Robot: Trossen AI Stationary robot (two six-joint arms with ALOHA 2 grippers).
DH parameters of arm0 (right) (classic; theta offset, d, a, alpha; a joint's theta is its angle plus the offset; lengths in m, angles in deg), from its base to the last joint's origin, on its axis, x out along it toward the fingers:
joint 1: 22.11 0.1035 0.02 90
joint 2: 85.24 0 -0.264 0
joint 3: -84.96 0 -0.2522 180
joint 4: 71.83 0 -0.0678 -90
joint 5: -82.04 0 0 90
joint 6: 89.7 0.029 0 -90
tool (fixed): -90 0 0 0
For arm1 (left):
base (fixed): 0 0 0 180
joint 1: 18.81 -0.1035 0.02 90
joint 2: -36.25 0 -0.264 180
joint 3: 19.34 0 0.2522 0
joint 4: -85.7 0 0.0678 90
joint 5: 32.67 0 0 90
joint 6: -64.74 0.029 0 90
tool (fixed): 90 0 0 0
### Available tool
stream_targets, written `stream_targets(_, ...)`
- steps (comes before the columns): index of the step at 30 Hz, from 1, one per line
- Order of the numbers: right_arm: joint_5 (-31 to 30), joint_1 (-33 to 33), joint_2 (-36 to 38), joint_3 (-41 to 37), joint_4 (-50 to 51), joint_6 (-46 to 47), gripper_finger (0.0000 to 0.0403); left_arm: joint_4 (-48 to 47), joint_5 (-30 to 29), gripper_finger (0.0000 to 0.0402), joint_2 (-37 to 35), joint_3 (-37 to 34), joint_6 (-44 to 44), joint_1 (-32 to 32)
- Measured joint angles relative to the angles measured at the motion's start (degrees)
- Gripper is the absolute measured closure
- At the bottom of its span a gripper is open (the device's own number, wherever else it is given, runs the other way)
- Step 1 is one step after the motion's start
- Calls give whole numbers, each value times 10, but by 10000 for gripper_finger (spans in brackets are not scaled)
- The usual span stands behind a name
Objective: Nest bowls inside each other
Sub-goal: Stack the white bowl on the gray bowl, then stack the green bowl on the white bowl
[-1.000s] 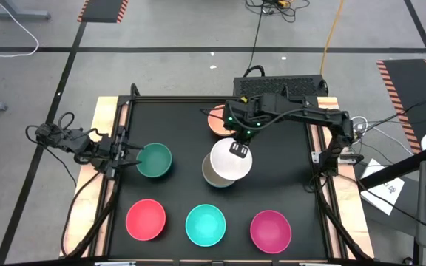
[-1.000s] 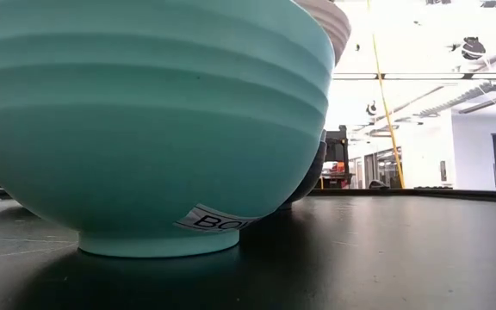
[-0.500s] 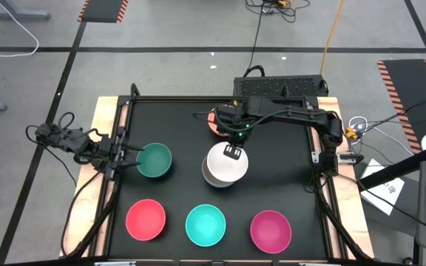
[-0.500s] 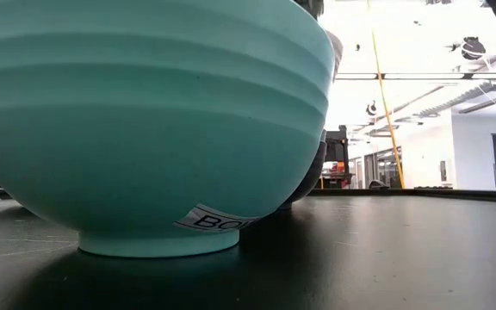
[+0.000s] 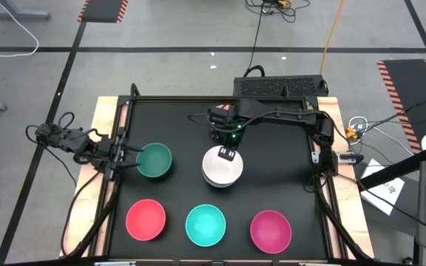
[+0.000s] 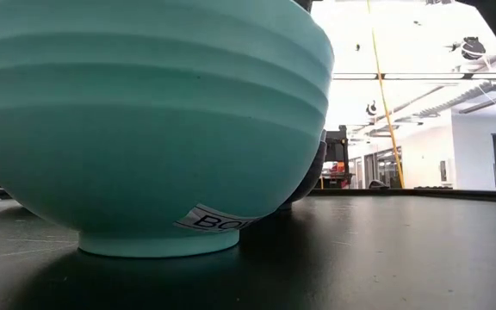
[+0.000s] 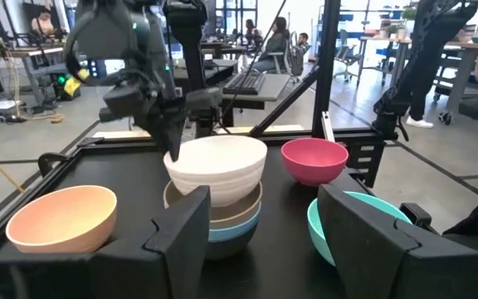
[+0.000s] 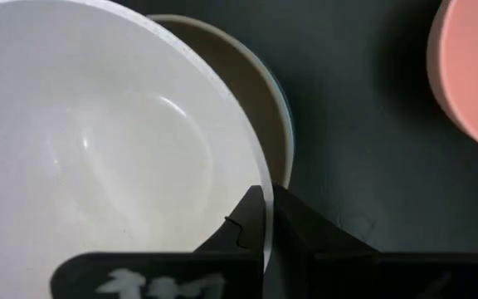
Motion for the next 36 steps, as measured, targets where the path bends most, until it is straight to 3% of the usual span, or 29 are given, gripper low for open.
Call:
stream_targets(21, -16, 2, -55, -1, 20, -22, 400, -1, 15, 177, 0, 0, -1, 0)
stream_targets(36, -19, 15, -5, -1, -44, 9, 288, -6, 16, 177, 0, 0, -5, 0)
